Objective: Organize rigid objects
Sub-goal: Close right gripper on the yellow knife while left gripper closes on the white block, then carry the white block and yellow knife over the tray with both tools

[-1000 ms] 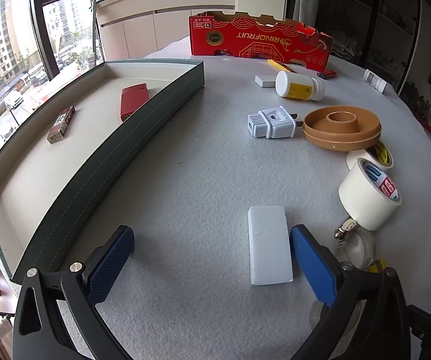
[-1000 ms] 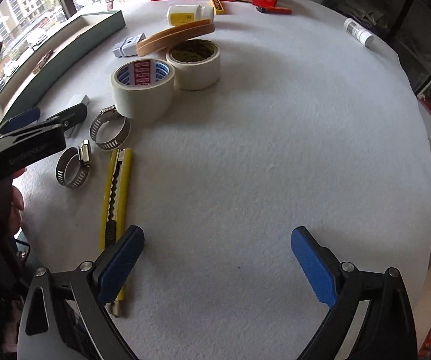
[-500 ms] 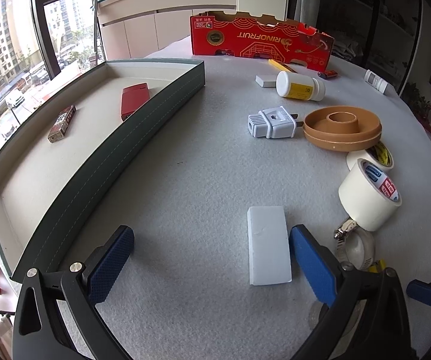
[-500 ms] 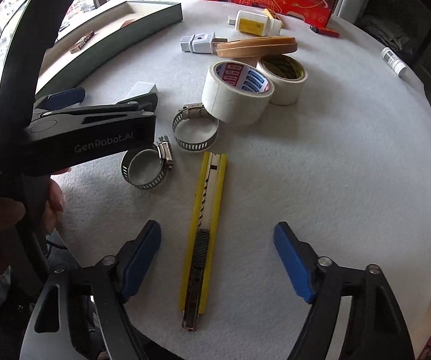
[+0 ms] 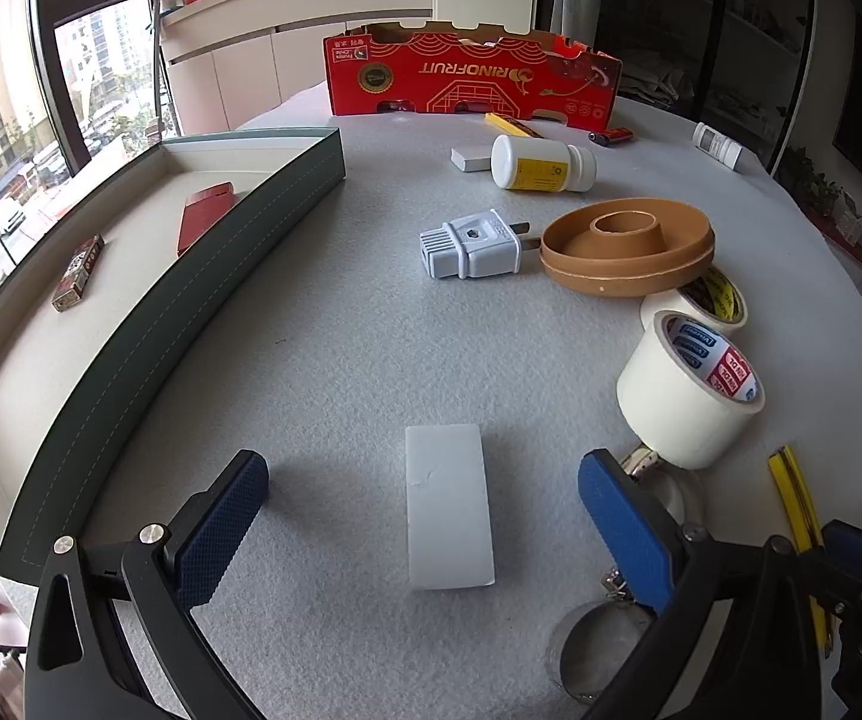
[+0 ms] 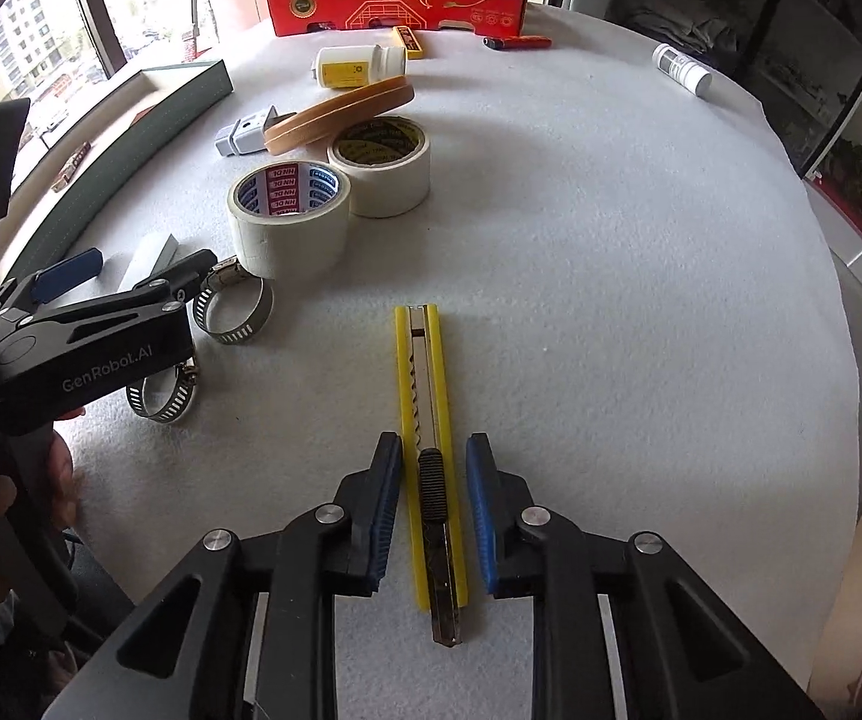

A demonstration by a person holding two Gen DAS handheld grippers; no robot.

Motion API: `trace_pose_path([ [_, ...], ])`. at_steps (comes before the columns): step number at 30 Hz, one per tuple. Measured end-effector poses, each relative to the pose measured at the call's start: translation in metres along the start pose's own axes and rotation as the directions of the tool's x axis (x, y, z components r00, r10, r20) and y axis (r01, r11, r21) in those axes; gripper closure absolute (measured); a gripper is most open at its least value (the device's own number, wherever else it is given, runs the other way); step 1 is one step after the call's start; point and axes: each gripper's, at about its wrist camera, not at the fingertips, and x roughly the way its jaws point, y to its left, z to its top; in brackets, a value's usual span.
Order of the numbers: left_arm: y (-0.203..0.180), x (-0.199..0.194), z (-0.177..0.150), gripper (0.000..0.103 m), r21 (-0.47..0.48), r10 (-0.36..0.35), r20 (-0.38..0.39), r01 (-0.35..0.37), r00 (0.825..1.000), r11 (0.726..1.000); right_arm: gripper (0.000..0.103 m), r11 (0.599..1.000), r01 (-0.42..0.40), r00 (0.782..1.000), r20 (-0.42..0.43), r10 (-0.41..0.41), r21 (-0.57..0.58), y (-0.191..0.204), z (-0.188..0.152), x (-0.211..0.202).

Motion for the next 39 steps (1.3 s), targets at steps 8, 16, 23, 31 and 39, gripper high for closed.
trace_pose_path([
  [8, 0.0, 0.001, 0.001, 0.0, -0.002, 0.003, -0.017, -0.003, 1.0, 1.0, 0.079, 1.0, 0.001, 0.999, 0.042, -0.001, -0.003, 0.002, -0.005, -0.002],
  [16, -0.012, -0.011, 0.0, 0.047, 0.062, -0.048, -0.023, 0.049, 0.999, 0.997, 0.08, 1.0, 0.02, 0.999, 0.039, -0.02, 0.006, 0.004, -0.004, -0.002],
  [23, -0.014, -0.018, -0.001, 0.079, 0.062, -0.097, -0.046, 0.1, 0.994, 0.993, 0.08, 1.0, 0.025, 0.999, 0.042, -0.025, 0.008, 0.004, -0.004, -0.002],
  [31, -0.006, -0.021, -0.006, 0.079, 0.021, -0.111, -0.047, 0.112, 0.993, 0.993, 0.084, 0.999, 0.009, 0.999, 0.051, -0.012, 0.047, 0.001, -0.006, -0.004],
  [39, -0.001, -0.023, -0.007, 0.079, 0.01, -0.109, -0.047, 0.109, 0.993, 0.994, 0.086, 0.988, -0.067, 0.997, 0.059, 0.06, 0.14, -0.015, -0.004, -0.011],
])
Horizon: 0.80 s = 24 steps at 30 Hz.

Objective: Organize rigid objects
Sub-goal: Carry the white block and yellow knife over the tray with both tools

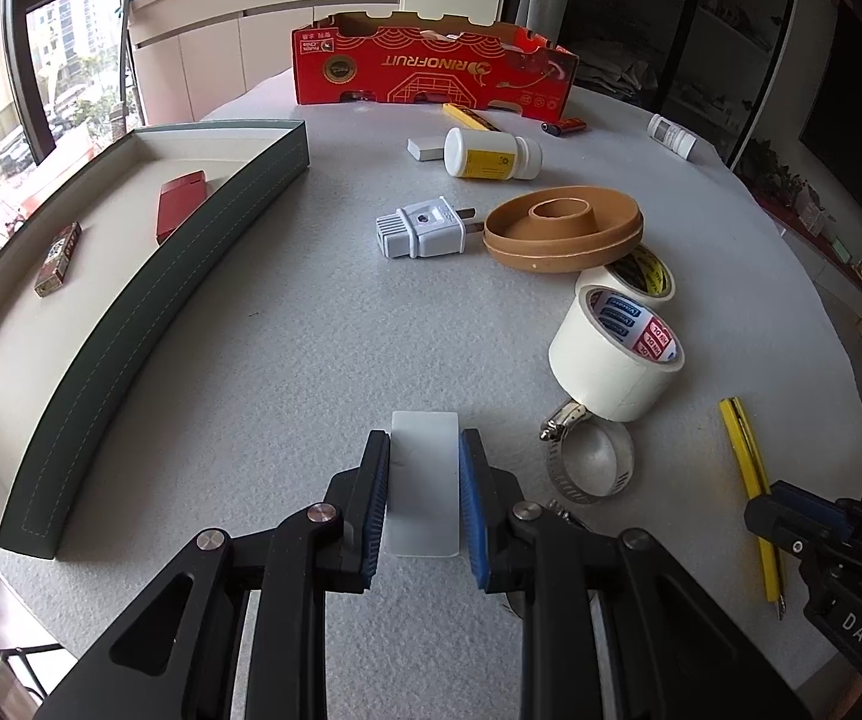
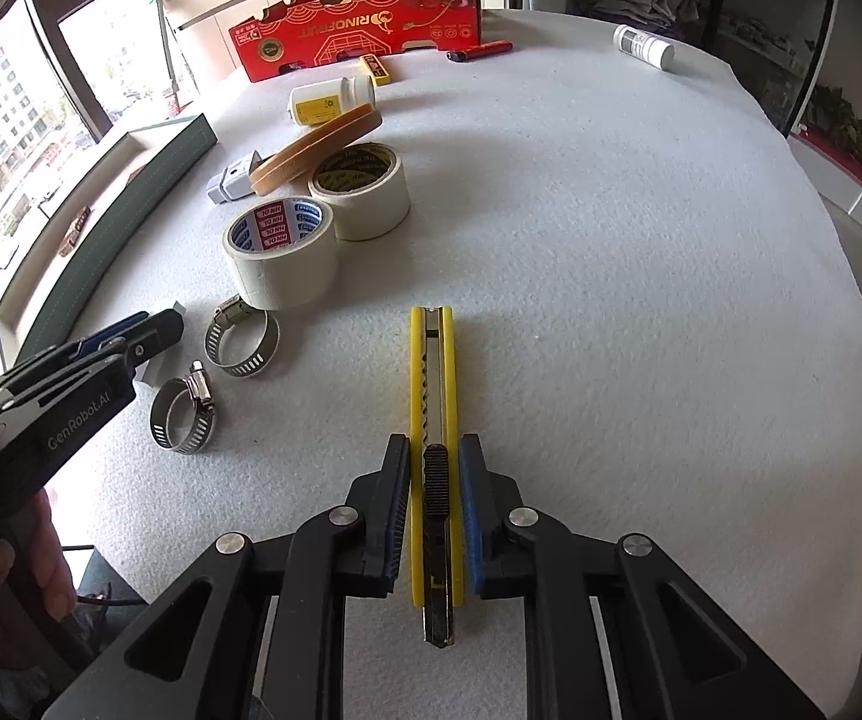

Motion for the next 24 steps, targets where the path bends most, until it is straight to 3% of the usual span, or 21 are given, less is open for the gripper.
trace_pose_path([
  [24, 0.01, -0.012, 0.007, 0.079, -0.034, -0.012, 0.036, 0.013, 0.999, 0.999, 0.086, 1.0, -0.025, 1.0, 0.018, 0.025, -0.013, 0.017, 0.014, -0.01],
])
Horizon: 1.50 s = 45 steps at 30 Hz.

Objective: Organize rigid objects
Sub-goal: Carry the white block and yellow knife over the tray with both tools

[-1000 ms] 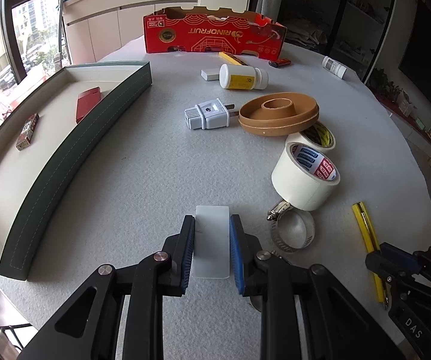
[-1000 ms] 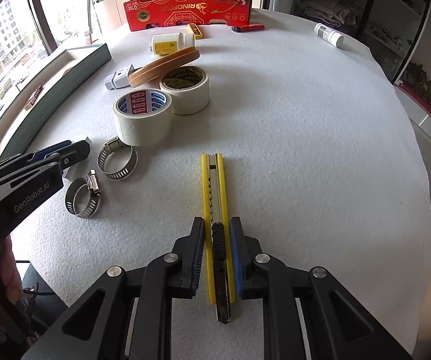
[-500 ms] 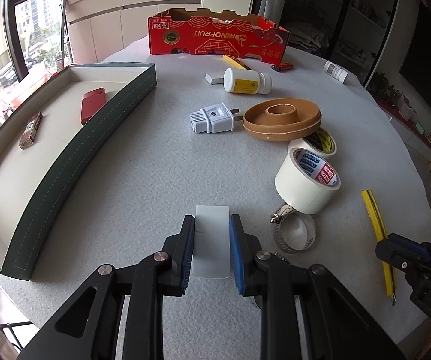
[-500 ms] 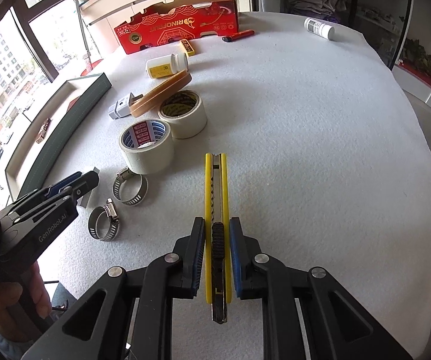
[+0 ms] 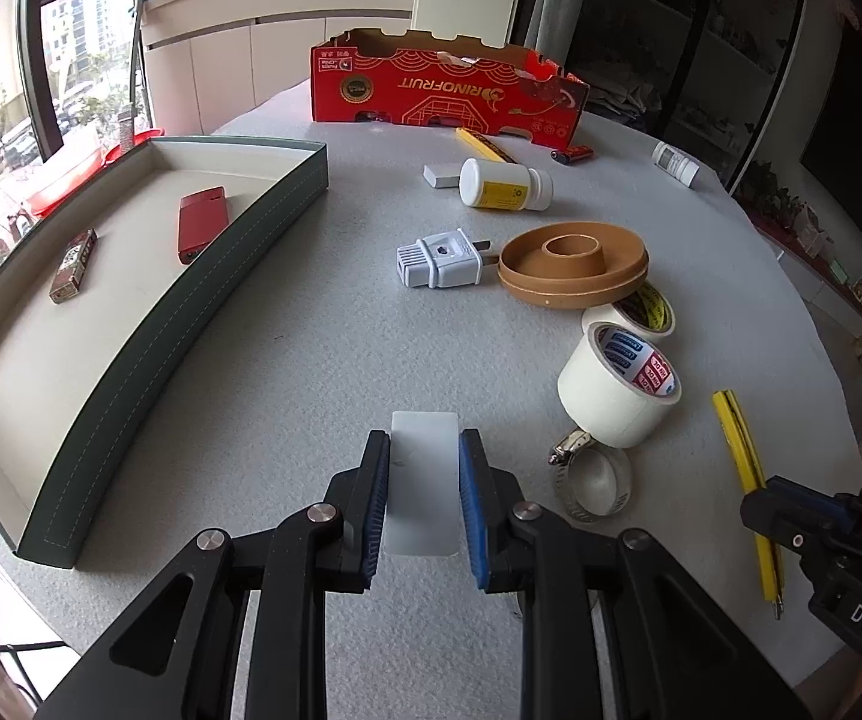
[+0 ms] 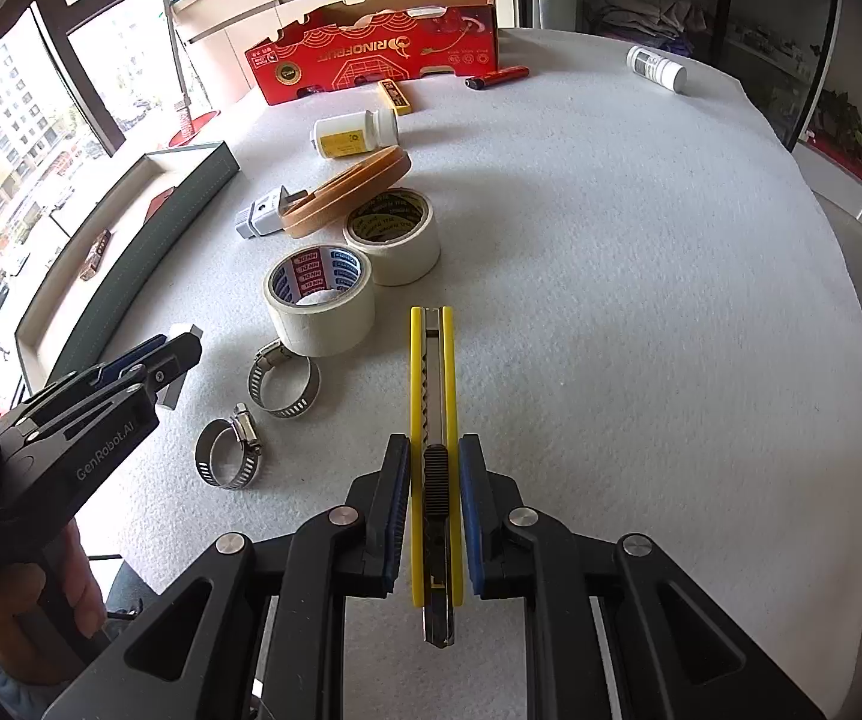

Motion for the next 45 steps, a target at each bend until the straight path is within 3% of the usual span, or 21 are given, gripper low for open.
trace_pose_path([
  [17, 0.012, -0.015, 0.015, 0.079, -0.012, 0.026, 0.062, -0.025, 0.998, 1.0, 0.085, 0.999, -0.03, 0.998, 0.059, 0.032, -0.027, 0.022, 0.024, -0.017],
  [25, 0.051, -0.03, 0.037, 0.079, -0.099, 0.084, 0.115, -0.072, 0.99, 0.993, 0.085, 0.994, -0.073, 0.992, 0.097, 0.081, -0.079, 0.05, 0.052, -0.022],
  [33, 0.107, -0.03, 0.047, 0.079, -0.213, 0.181, 0.11, -0.155, 0.977, 0.965, 0.085, 0.968, -0.193, 0.977, 0.059, 0.204, -0.158, 0.111, 0.078, -0.004],
  [45, 0.178, -0.017, 0.057, 0.079, -0.341, 0.297, 0.053, -0.262, 0.953, 0.903, 0.085, 0.91, -0.282, 0.955, 0.0, 0.296, -0.304, 0.205, 0.118, 0.037],
])
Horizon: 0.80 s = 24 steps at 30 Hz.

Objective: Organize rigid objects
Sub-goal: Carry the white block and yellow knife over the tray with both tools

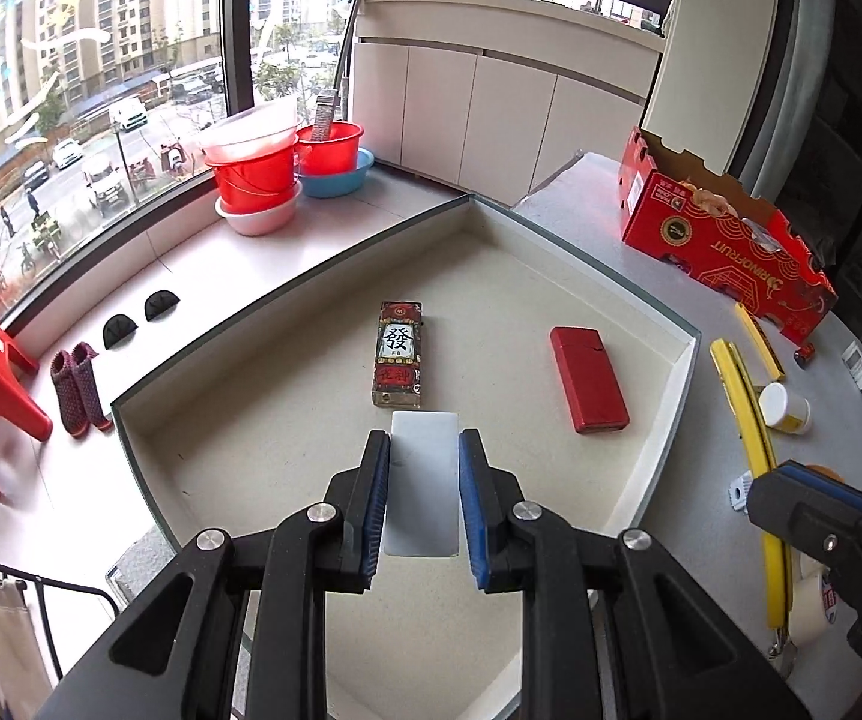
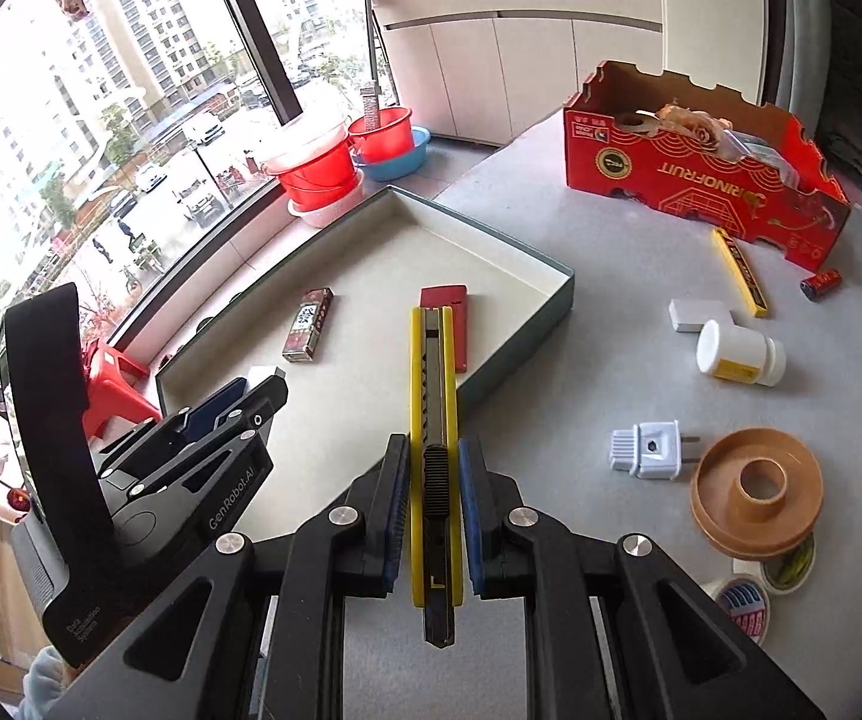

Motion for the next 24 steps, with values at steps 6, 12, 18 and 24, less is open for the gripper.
trace_pose_path([
  [6, 0.008, 0.017, 0.008, 0.079, -0.027, 0.013, -0.023, -0.014, 1.0, 1.0, 0.085, 0.996, -0.093, 0.996, 0.003, 0.093, 0.017, 0.011, 0.021, 0.035],
  [12, 0.014, 0.028, 0.009, 0.079, -0.033, 0.038, -0.044, -0.04, 0.998, 0.999, 0.085, 0.995, -0.093, 0.995, -0.03, 0.094, 0.021, 0.019, 0.03, 0.061],
  [18, 0.017, 0.035, 0.008, 0.079, -0.039, 0.048, -0.065, -0.05, 0.997, 0.998, 0.085, 0.996, -0.085, 0.995, -0.053, 0.086, 0.017, 0.022, 0.031, 0.075],
  [24, 0.013, 0.038, 0.009, 0.079, -0.03, 0.045, -0.07, -0.047, 0.997, 0.998, 0.085, 0.997, -0.08, 0.995, -0.062, 0.081, 0.024, 0.023, 0.032, 0.078],
])
